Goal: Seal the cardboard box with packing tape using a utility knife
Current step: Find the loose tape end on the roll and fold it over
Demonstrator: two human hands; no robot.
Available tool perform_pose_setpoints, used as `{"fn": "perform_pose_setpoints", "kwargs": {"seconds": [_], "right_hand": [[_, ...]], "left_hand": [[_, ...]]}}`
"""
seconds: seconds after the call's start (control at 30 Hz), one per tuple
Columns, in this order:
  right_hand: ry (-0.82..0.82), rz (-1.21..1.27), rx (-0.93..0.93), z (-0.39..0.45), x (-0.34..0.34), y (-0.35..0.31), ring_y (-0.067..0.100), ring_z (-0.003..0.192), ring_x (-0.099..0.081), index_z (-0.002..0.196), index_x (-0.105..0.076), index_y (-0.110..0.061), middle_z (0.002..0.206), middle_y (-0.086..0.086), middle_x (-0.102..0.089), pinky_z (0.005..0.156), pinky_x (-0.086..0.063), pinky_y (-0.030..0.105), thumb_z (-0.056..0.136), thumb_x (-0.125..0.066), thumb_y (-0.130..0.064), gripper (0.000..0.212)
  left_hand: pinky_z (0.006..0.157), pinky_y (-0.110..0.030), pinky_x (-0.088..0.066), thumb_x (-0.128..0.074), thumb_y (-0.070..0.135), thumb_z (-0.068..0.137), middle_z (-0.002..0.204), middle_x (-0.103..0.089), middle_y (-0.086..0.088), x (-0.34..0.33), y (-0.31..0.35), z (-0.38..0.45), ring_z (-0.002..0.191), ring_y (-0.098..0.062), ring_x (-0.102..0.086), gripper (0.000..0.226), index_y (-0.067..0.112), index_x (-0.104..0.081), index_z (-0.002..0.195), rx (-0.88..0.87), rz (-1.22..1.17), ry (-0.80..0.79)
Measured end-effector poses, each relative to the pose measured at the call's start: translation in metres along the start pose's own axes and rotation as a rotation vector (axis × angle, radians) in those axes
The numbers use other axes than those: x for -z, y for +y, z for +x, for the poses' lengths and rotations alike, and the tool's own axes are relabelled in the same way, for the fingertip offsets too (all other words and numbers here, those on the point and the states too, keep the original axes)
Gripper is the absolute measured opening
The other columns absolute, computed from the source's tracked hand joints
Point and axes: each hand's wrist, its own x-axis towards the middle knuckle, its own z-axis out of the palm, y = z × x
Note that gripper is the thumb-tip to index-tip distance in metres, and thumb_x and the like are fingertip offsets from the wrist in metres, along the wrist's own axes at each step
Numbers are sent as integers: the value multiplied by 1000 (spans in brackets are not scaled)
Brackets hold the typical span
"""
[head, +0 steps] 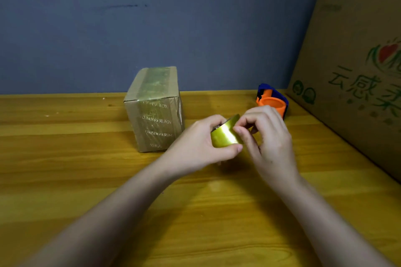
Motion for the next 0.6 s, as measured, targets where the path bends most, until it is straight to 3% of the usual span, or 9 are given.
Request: {"fn": "perform_pose_setpoints", "kwargs": {"seconds": [0.13, 0.27, 0.4, 0.5, 0.6], "right_hand": [[24, -65, 109, 0, 3, 1, 18, 84, -55, 86, -64, 1, 89, 10, -63, 82, -39, 18, 91, -59, -12, 15], [46, -60, 127, -1, 6, 0, 19, 84, -61, 86, -68, 0, 90, 8, -69, 78, -46, 23, 90, -65, -11, 12], [30, 67, -8, 0, 4, -1, 15, 83, -62, 89, -67, -5, 89, 1, -67, 74, -49, 27, 85, -69, -11, 7], [29, 239, -179, 1, 5, -4, 12, 86, -60, 99, -59, -15, 92, -7, -61, 68, -50, 28, 82, -70, -8, 21], [32, 225, -139, 0, 4, -4, 14, 87, -59, 99, -57, -16, 94, -6, -59, 68, -49, 29, 84, -67, -8, 20]], "left_hand": [[56, -32, -52, -71, 22, 72, 59, -61, 4, -2, 0, 0, 51, -13, -59, 22, 12, -55, 83, 6, -145, -10], [62, -40, -55, -73, 24, 71, 66, -64, -2, -2, -3, 1, 55, -14, -61, 25, 13, -58, 87, 3, -148, 4], [69, -43, -54, -76, 28, 72, 69, -65, 4, -1, -5, 1, 59, -9, -62, 29, 16, -61, 92, 13, -95, 0], [76, -45, -53, -73, 43, 67, 82, -67, 3, 1, -5, 0, 75, -14, -63, 40, 20, -61, 98, -1, -50, -11], [82, -42, -54, -72, 30, 79, 82, -70, 2, 2, -6, 0, 82, -18, -67, 29, 19, -59, 102, -5, -99, -52]]}}
